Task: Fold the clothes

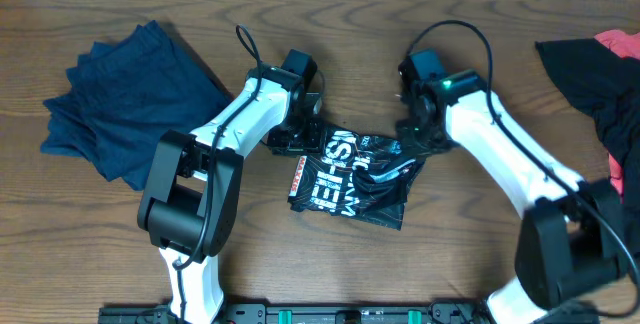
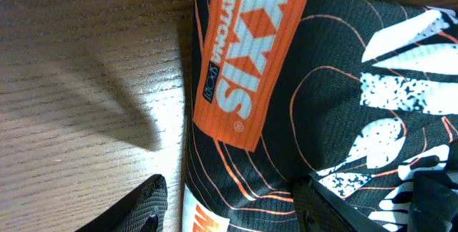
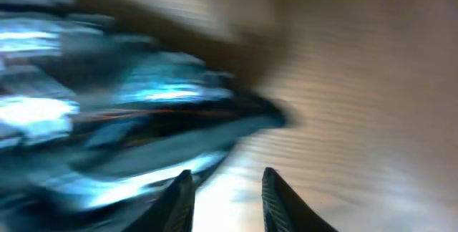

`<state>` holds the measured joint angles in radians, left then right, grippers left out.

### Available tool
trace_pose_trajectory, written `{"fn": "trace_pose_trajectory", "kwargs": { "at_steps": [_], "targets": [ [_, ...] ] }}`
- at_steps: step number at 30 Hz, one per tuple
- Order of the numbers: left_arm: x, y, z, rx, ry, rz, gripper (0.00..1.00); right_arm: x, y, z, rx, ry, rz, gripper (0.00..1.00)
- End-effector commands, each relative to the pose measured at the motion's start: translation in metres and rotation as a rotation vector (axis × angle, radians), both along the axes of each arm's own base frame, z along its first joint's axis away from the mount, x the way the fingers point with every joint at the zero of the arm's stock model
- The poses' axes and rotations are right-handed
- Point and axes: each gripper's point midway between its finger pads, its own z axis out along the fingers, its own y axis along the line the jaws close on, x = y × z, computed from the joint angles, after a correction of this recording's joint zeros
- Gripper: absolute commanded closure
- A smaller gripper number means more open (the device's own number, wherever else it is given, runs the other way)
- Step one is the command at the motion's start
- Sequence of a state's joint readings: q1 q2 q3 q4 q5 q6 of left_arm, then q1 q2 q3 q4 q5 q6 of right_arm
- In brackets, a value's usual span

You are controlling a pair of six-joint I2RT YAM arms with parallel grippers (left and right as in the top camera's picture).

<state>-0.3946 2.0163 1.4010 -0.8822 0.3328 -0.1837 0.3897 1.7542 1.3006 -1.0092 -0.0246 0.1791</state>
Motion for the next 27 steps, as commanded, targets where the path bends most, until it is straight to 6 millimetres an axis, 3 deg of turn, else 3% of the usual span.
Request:
{"fn": "trace_pose_trajectory", "kwargs": {
  "at_steps": [1, 7, 16, 21, 27],
  "targets": [
    [-0.003, 0.003, -0.004, 0.018, 0.011, 0.003, 0.41, -0.014, 0.052, 0.018, 0.194, 0.002, 0.152, 0.66],
    [-0.003, 0.003, -0.004, 0.018, 0.011, 0.003, 0.42, -0.027, 0.085, -0.005, 0.185, 0.032, 0.242, 0.66],
    [-0.003, 0.003, -0.004, 0.018, 0.011, 0.003, 0.41, -0.042, 0.087, -0.04, 0.099, 0.123, 0.232, 0.69],
    [-0.003, 0.003, -0.004, 0.018, 0.011, 0.003, 0.41, -0.052, 0.061, -0.054, -0.025, 0.161, 0.222, 0.67],
    [-0.003, 0.003, -0.004, 0.018, 0.011, 0.003, 0.41, -0.085, 0.02, -0.067, -0.163, 0.285, 0.182, 0.73]
  ]
}}
